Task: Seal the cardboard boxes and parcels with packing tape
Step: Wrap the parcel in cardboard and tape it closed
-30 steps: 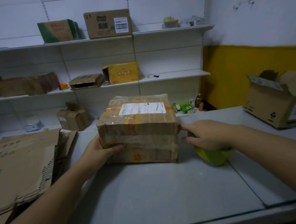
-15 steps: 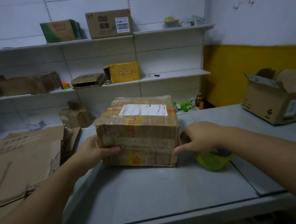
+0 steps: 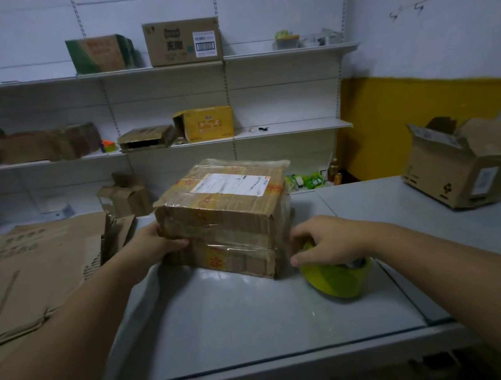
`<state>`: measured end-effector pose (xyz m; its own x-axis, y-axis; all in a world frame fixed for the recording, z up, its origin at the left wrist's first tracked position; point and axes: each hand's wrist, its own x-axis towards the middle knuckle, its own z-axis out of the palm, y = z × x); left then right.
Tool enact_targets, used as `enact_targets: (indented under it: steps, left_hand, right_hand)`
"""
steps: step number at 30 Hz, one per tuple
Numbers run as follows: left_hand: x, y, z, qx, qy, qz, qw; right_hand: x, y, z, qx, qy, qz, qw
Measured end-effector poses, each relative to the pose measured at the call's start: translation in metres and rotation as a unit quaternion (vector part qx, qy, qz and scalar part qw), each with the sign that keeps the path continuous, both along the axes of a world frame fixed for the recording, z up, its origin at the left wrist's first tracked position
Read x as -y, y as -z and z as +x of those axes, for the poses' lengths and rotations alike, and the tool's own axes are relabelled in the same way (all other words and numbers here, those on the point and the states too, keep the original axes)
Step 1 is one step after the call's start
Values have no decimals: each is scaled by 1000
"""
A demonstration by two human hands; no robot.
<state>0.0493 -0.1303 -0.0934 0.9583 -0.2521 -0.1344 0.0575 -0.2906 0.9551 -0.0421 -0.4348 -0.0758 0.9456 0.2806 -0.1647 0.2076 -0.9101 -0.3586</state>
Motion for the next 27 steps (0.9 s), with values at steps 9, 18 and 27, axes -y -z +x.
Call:
enact_targets:
  steps: [9, 18, 27]
  left_hand:
    - [48, 5, -107, 185, -143, -25, 972]
    - [131, 35, -146, 149, 45, 138, 978]
    - [159, 44, -140, 422, 146, 348, 824]
  right_hand:
    - [124, -7, -47, 76, 319, -198, 924]
    - [159, 31, -68, 29, 361, -153, 920]
    - [144, 29, -60, 105, 267, 36, 957]
